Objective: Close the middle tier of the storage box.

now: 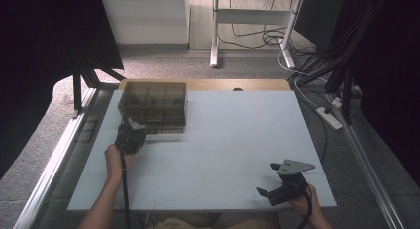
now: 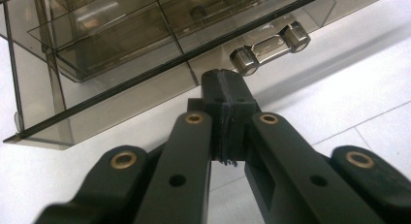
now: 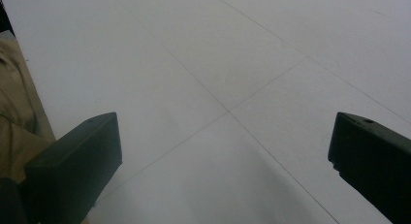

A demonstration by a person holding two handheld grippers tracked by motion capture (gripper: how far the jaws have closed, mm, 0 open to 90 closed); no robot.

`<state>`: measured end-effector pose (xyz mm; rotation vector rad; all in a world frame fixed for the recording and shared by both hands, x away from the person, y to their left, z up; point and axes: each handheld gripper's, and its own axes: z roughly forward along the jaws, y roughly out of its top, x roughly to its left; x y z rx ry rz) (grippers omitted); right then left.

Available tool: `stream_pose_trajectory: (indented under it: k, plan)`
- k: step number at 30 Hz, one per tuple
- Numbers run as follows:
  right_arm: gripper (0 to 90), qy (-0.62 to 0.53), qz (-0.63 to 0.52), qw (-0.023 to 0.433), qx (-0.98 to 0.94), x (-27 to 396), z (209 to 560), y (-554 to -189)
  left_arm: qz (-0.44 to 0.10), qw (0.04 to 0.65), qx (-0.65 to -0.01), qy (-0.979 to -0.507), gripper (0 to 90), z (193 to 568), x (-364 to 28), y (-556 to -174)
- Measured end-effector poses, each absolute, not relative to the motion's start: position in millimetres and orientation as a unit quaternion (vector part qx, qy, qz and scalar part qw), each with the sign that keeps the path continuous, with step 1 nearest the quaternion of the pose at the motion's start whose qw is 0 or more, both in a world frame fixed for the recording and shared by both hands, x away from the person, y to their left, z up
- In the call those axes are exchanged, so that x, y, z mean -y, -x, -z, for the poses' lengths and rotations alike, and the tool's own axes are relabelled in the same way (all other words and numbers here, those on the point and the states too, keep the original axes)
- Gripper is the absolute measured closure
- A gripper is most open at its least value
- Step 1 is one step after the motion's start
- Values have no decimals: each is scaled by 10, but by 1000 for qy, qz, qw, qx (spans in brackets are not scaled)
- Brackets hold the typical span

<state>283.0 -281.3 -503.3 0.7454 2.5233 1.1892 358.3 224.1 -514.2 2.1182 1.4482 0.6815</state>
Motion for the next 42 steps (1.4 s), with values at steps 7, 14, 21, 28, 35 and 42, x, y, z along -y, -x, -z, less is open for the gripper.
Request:
stream_pose_trajectory:
  k: [7, 14, 21, 28, 35, 42]
  plan:
    - [0, -256, -407, 127, -867, 2809, 5030, -2829, -258, 244, -532, -769, 900, 5149, -2244, -3611]
    - [0, -256, -407, 126, -867, 2807, 5033, -2831, -265, 247, -532, -765, 900, 5122, -2260, -3645]
    - [0, -257, -407, 126, -868, 2802, 5038, -2834, -265, 251, -534, -762, 900, 5106, -2252, -3697]
    - [0, -256, -407, 126, -868, 2800, 5038, -2835, -270, 250, -535, -761, 900, 5074, -2244, -3770]
    - [0, -256, -408, 127, -867, 2803, 5036, -2835, -272, 252, -538, -757, 900, 5066, -2241, -3823]
    - [0, -256, -407, 127, -868, 2801, 5036, -2837, -276, 253, -540, -754, 900, 5057, -2231, -3883]
